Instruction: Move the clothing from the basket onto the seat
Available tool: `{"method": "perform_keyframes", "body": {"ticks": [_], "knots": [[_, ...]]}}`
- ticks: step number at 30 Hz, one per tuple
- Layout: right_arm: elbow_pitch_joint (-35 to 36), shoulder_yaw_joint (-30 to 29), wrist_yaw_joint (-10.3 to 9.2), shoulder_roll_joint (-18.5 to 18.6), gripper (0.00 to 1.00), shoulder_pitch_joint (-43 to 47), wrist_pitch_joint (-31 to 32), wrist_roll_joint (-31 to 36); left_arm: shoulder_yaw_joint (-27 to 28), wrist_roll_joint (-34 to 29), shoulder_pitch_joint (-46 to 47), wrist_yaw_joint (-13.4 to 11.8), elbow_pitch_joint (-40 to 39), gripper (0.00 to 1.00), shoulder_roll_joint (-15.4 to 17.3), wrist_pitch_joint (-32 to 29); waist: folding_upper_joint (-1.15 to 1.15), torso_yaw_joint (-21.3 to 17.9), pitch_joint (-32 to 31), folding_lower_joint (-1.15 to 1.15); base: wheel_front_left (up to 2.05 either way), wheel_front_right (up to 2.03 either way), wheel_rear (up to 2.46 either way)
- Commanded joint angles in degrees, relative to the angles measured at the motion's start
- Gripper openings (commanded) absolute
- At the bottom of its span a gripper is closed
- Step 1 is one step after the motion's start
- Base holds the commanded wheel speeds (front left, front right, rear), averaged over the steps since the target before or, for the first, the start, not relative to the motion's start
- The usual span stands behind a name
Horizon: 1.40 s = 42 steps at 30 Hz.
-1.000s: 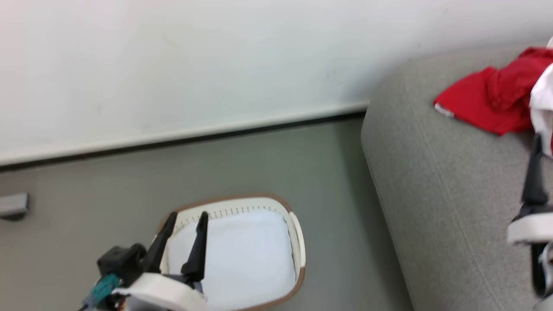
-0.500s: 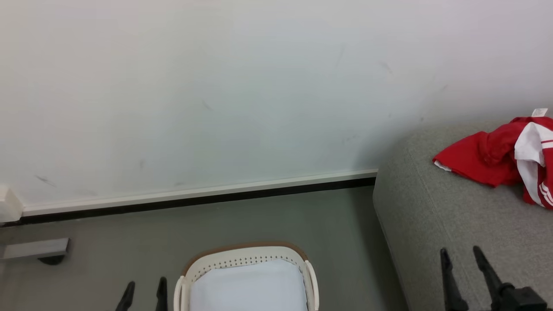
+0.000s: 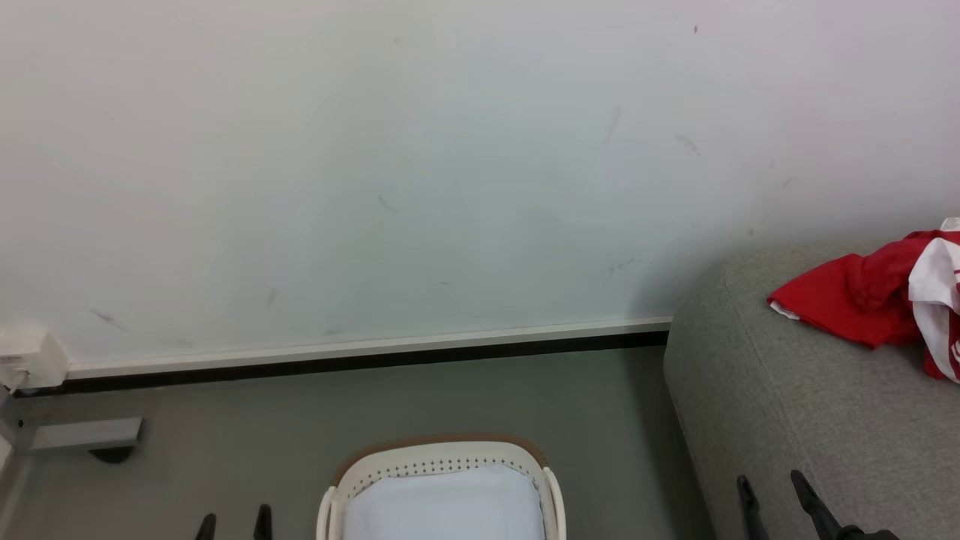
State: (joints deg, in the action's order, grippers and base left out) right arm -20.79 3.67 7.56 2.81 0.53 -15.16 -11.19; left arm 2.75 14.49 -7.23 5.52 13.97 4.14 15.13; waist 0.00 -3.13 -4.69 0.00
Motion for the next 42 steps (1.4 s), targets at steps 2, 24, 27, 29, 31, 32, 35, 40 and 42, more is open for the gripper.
{"method": "perform_keyframes", "body": {"ticks": [2, 24, 27, 29, 31, 32, 35, 40, 42], "knots": [[-0.21, 0.18, -0.15, 0.16, 1.00, 0.27, 0.01, -0.79, 0.54, -1.03, -0.16, 0.49, -0.27, 1.00, -0.37, 0.02, 0.00, 0.04, 0.06, 0.00, 0.00, 0.00, 0.00], [0.07, -1.58, -0.02, -0.09, 0.00, -0.87, 4.03, -15.35, 1.39, 13.60, 2.46, 1.26, 1.27, 0.00, -1.37, -4.20, 0.00, 0.42, 0.72, 0.00, 0.00, 0.00, 0.00], [0.40, -1.95, -0.02, -0.07, 0.00, -1.17, 4.80, -18.26, 1.45, 16.47, 2.91, 1.30, 1.14, 0.00, -1.35, -4.92, 0.00, 0.49, 0.83, 0.00, 0.00, 0.00, 0.00], [0.60, -2.20, -0.02, -0.06, 0.00, -1.37, 5.30, -20.17, 1.50, 18.35, 3.24, 1.32, 1.06, 0.00, -1.35, -5.40, 0.00, 0.54, 0.91, 0.00, 0.00, 0.00, 0.00], [0.81, -2.45, -0.02, -0.06, 0.00, -1.56, 5.79, -22.00, 1.56, 20.12, 3.55, 1.35, 1.00, 0.00, -1.34, -5.87, 0.00, 0.59, 0.98, 0.00, 0.00, 0.00, 0.00], [0.90, -2.57, -0.02, -0.05, 0.00, -1.64, 6.04, -22.92, 1.58, 21.01, 3.69, 1.36, 0.98, 0.00, -1.33, -6.10, 0.00, 0.61, 1.02, 0.00, 0.00, 0.00, 0.00], [1.17, -2.93, -0.03, -0.04, 0.00, -1.85, 6.74, -25.54, 1.67, 23.60, 4.15, 1.39, 0.91, 0.00, -1.32, -6.79, 0.00, 0.69, 1.13, 0.00, 0.00, 0.00, 0.00], [1.65, -3.49, -0.03, -0.01, 0.00, -2.32, 7.89, -29.79, 1.81, 27.73, 4.89, 1.43, 0.81, 0.00, -1.30, -7.93, 0.00, 0.81, 1.32, 0.00, 0.00, 0.00, 0.00], [1.83, -3.70, -0.03, -0.01, 0.00, -2.50, 8.33, -31.42, 1.87, 29.40, 5.17, 1.45, 0.78, 0.00, -1.29, -8.35, 0.00, 0.86, 1.39, 0.00, 0.00, 0.00, 0.00]]}}
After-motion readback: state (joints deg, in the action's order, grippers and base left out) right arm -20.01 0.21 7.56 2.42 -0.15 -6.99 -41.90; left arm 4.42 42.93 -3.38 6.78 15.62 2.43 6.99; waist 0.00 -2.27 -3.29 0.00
